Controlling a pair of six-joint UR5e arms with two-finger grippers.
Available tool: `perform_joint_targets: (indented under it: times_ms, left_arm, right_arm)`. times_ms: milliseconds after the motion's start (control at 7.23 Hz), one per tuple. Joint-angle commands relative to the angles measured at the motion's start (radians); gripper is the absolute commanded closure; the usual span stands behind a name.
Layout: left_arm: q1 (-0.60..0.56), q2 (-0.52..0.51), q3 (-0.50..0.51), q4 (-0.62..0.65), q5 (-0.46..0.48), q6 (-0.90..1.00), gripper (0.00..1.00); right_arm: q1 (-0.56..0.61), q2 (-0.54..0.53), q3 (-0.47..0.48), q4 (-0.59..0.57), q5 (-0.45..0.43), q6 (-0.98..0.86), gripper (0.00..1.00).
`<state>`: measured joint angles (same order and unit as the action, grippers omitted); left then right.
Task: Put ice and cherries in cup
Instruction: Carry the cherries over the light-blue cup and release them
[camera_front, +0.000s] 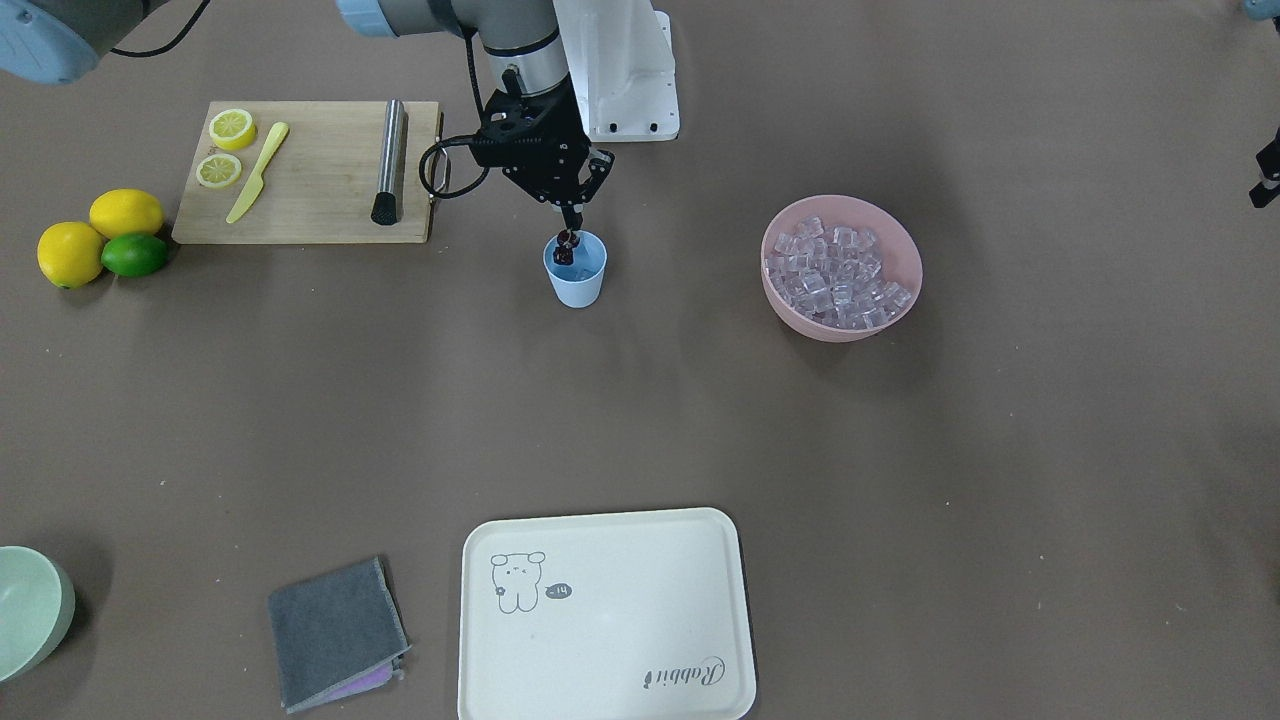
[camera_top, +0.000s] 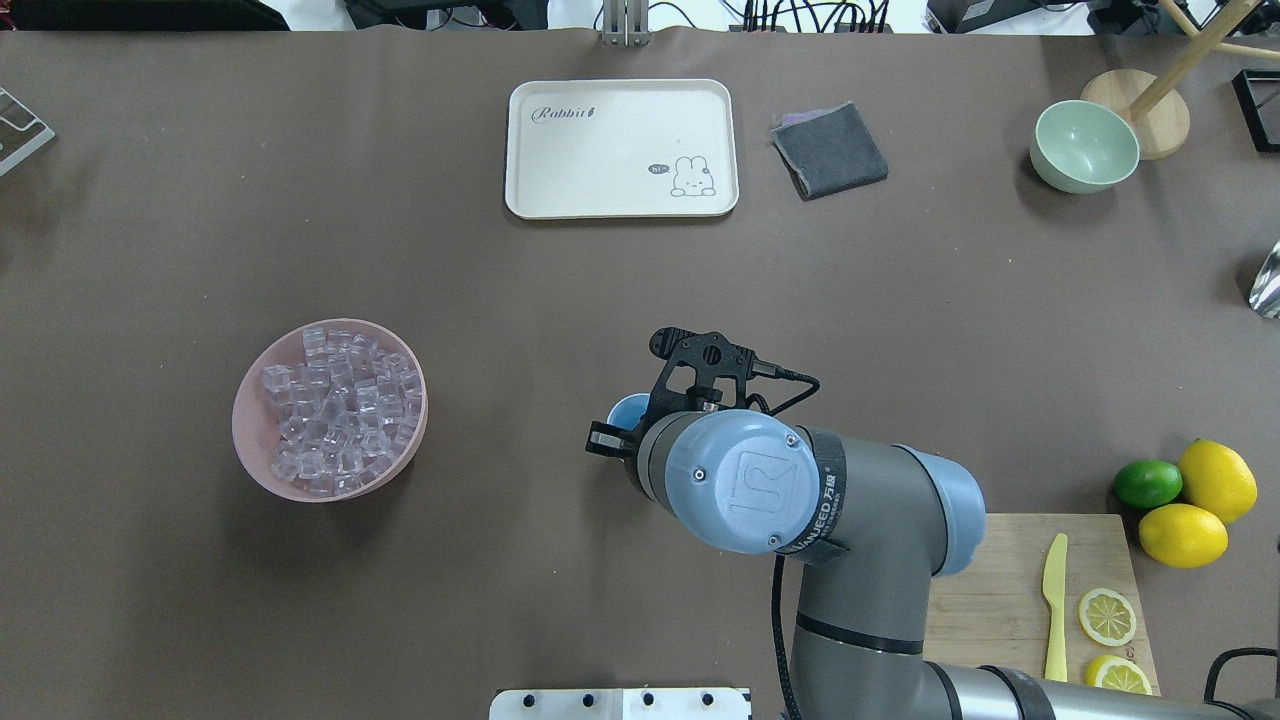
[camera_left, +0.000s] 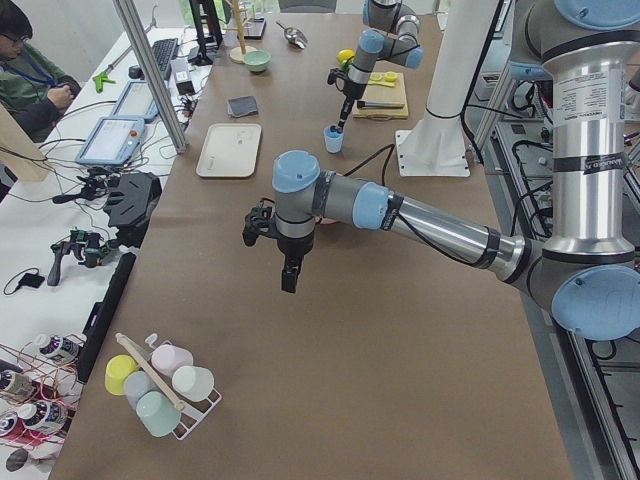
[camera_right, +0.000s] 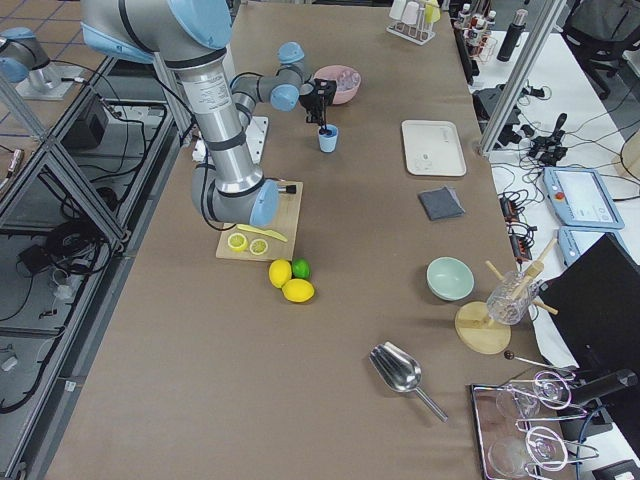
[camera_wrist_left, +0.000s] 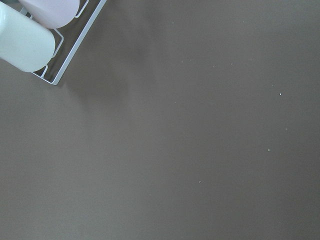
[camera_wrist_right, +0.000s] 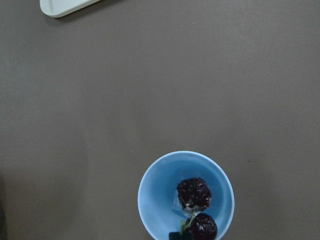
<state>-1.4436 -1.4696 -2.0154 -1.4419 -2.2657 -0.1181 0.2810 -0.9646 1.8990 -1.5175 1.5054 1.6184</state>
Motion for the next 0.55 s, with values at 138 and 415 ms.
perform_joint_targets:
  times_ms: [138, 415]
  left_arm:
    - [0.0, 0.0, 0.001, 0.0, 0.0, 0.0, 0.01]
    - [0.002, -0.001, 0.001, 0.0, 0.0, 0.0, 0.01]
  right_arm:
    - [-0.008, 0.004, -0.009, -0.007, -0.002, -0.021, 1.0]
    - [-0.006, 0.006, -0.009, -0.007, -0.001, -0.097, 1.0]
